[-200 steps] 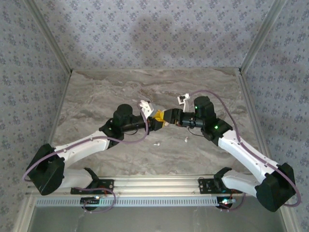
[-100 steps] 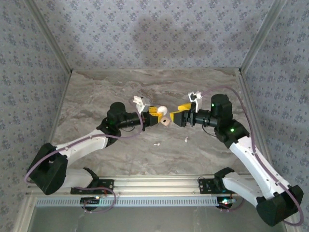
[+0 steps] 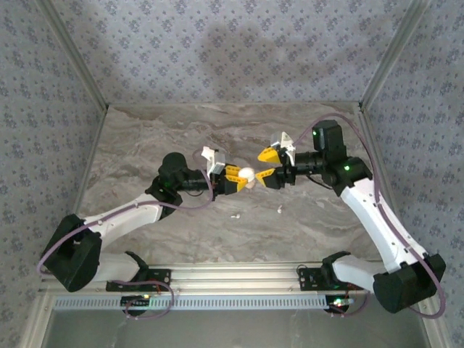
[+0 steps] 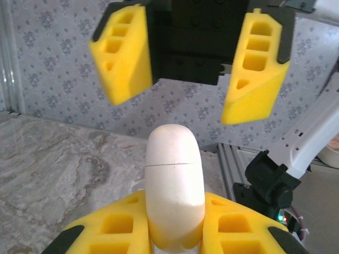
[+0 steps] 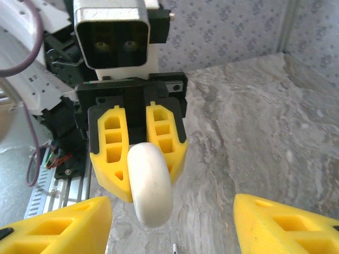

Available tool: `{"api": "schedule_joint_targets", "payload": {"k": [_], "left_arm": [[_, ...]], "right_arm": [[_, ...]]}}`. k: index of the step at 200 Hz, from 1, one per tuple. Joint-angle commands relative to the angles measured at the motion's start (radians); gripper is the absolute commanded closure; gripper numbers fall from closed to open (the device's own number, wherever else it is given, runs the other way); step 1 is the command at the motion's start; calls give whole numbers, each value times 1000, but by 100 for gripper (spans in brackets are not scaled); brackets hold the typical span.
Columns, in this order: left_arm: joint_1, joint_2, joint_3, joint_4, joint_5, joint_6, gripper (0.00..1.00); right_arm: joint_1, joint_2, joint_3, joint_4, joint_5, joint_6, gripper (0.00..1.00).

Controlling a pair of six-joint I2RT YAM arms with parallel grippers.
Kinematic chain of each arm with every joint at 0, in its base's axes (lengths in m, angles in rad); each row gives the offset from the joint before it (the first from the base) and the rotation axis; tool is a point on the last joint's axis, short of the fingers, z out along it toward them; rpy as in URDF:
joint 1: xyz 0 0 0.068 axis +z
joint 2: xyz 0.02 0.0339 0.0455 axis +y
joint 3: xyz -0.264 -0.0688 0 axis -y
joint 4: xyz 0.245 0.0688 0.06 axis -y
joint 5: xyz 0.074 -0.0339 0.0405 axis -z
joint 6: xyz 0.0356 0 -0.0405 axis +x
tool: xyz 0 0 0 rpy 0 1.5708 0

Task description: Insert wireless bluetooth earbuds into charging case

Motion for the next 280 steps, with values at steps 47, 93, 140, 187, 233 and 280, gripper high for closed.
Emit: {"api": "schedule_joint_targets", "payload": {"k": [47,93,140,187,233,280], "left_arm": [[1,-1,52,35,52,10,82],[1,-11,50,35,42,5,82],[0,-12,54,31,32,-5,81],[-2,-49,116,-299,41,212,55],[-1,-60,192,-577,52,430,54],[-5,-27,221,-622,95,452,53]], "right_arm": [[13,88,91,-83,-207,-98,45],[28,104,93,-133,-200,-124,54],[28,103,108,-165,-180,-143,78],[53,86,193,-403,42,-309,87],[142,100,277,-567,264,-393,88],[179,104,280,-528,255,-385,88]]}}
